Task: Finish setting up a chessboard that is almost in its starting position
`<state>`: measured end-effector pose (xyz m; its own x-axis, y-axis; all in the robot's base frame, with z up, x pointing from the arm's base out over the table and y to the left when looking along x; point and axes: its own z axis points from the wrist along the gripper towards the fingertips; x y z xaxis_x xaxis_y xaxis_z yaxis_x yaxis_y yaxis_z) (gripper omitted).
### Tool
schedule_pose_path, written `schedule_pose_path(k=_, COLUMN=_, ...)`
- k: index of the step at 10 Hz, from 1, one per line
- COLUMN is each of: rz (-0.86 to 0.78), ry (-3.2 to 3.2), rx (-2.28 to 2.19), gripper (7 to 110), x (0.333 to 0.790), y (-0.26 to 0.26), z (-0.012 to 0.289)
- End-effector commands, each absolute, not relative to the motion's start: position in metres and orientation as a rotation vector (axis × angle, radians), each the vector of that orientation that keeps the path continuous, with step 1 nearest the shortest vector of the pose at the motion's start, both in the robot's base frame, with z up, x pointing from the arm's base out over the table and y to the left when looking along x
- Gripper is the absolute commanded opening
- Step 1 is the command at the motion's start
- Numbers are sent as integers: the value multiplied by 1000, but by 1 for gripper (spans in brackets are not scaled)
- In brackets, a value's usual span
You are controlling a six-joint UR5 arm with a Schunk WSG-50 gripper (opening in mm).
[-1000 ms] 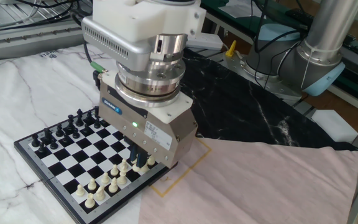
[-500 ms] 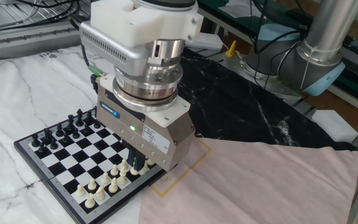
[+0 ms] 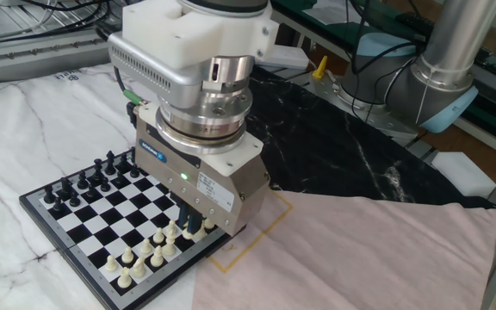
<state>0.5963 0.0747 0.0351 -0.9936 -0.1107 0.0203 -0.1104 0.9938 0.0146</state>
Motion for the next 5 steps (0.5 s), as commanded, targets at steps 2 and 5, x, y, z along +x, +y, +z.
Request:
schedule_pose_path(k=2, rz=-19, ry=-3125, rx=147, gripper=7, x=601, y=71, z=30)
schedule_pose_path(k=5, rz=-10, ry=-3125, rx=152, gripper=7, x=602, y=69, z=26)
